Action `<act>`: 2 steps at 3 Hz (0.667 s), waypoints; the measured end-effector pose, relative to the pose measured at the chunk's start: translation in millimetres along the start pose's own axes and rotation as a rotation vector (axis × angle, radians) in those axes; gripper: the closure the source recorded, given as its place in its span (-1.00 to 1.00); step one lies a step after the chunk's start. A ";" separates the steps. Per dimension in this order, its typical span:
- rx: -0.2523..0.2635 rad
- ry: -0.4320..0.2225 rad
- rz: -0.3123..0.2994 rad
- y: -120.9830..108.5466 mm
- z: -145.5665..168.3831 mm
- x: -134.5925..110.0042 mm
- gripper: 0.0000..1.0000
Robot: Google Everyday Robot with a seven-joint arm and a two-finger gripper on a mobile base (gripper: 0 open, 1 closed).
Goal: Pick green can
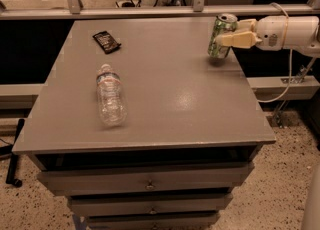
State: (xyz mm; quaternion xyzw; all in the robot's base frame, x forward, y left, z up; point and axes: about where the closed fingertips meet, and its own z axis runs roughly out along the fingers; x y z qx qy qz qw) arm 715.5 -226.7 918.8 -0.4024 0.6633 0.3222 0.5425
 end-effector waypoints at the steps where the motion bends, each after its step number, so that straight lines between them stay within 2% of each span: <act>1: -0.059 -0.058 -0.030 28.3 -11.4 -36.6 1.00; 2: -0.073 -0.066 -0.034 33.5 -11.9 -42.3 1.00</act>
Offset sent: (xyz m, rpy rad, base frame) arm -0.0249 0.0094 0.0349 0.0394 -0.0384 0.0594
